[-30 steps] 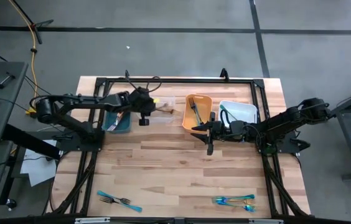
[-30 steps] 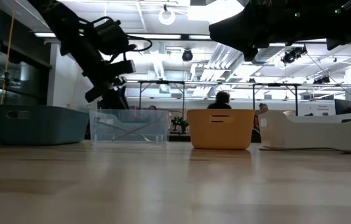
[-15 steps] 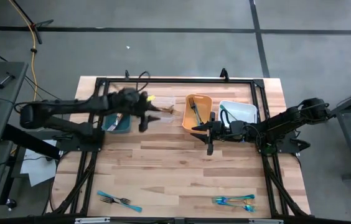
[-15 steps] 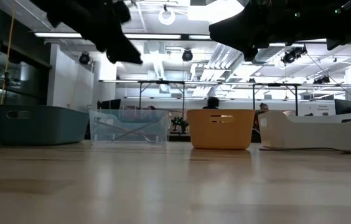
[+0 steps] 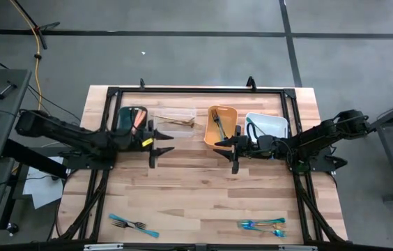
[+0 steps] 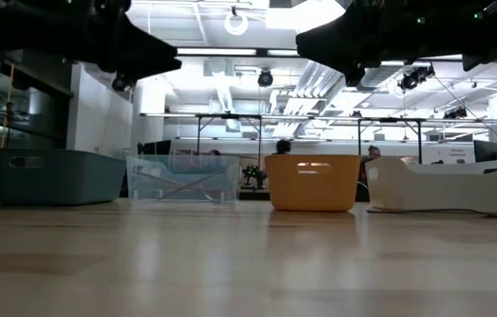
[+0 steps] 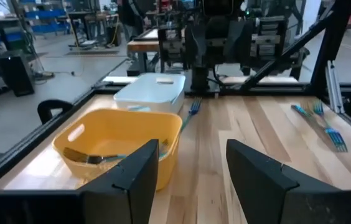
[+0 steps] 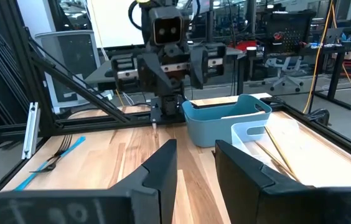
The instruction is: Sort silverware by color (type)
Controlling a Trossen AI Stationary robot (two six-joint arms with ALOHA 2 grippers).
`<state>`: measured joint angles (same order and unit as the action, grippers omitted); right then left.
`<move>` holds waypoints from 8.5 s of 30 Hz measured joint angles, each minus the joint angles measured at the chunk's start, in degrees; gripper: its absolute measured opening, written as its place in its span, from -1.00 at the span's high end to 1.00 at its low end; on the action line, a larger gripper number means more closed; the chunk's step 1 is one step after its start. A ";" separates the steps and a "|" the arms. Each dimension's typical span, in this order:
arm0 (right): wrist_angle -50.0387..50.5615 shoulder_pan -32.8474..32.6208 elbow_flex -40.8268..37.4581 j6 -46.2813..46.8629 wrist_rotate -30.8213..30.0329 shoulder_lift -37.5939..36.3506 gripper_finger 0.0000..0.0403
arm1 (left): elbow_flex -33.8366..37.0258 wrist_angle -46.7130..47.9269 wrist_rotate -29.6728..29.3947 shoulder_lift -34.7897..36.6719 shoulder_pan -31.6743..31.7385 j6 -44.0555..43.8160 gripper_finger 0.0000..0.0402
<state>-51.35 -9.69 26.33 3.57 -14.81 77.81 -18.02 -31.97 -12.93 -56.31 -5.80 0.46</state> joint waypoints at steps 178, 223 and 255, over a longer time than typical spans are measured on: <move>97.18 -8.70 19.78 51.48 10.90 6.11 0.49 | 0.80 -3.85 -1.13 -0.05 -1.41 -1.89 0.10; 98.19 -3.62 19.67 44.34 13.79 6.11 0.61 | 0.80 -3.43 -1.13 -0.05 -1.45 -3.40 0.10; 98.69 -2.29 19.65 46.69 15.89 11.17 0.29 | 0.80 -3.47 0.66 -0.05 -1.43 -3.33 0.10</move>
<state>47.34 -11.99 45.98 50.27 1.08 88.98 -17.21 -35.44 -12.27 -56.36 -7.22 -2.87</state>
